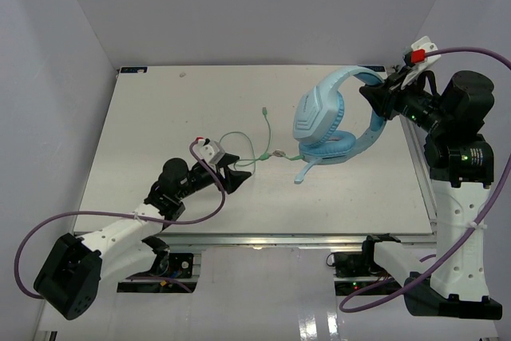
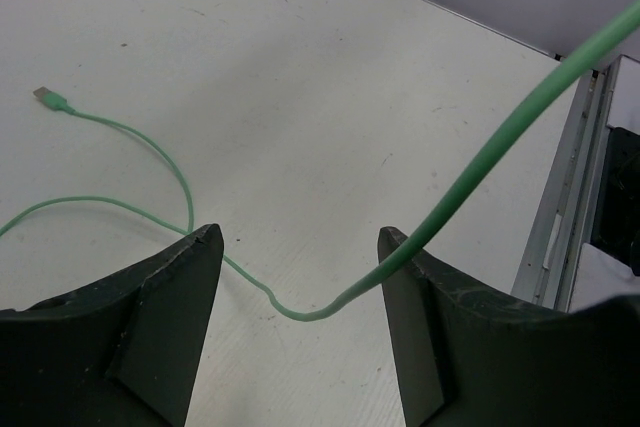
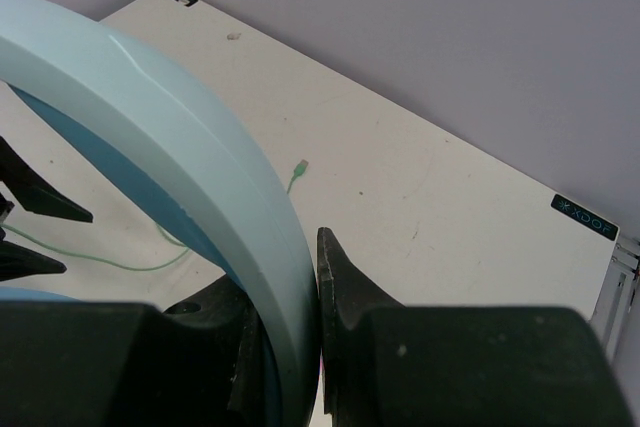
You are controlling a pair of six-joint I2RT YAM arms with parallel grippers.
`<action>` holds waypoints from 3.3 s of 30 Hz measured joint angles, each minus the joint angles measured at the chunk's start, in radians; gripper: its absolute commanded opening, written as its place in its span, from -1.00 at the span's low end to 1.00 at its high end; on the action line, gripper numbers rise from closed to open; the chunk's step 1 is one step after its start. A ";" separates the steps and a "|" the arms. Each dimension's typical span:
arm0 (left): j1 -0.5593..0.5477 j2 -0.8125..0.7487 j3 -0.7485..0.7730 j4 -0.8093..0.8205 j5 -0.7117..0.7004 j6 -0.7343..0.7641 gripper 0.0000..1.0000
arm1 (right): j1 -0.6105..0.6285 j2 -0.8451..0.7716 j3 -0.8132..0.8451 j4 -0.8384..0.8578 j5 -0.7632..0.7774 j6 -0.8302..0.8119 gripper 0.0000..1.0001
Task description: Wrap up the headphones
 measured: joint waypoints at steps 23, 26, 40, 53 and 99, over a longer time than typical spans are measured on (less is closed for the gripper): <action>0.000 0.233 -0.131 0.379 -0.012 -0.156 -0.35 | -0.032 0.029 0.000 0.023 -0.062 0.147 -0.85; 0.000 0.222 -0.105 0.372 -0.009 -0.153 -0.08 | -0.033 0.027 -0.005 0.030 -0.068 0.155 -0.85; 0.000 0.182 -0.089 0.357 -0.032 -0.129 0.10 | -0.035 0.023 -0.041 0.042 -0.092 0.185 -0.85; 0.000 0.202 -0.069 0.324 -0.106 -0.082 -0.27 | -0.040 0.005 -0.041 0.057 -0.125 0.205 -0.85; -0.023 0.009 0.740 -0.914 -0.207 -0.001 -1.00 | -0.014 -0.075 -0.307 0.124 0.354 -0.059 -0.85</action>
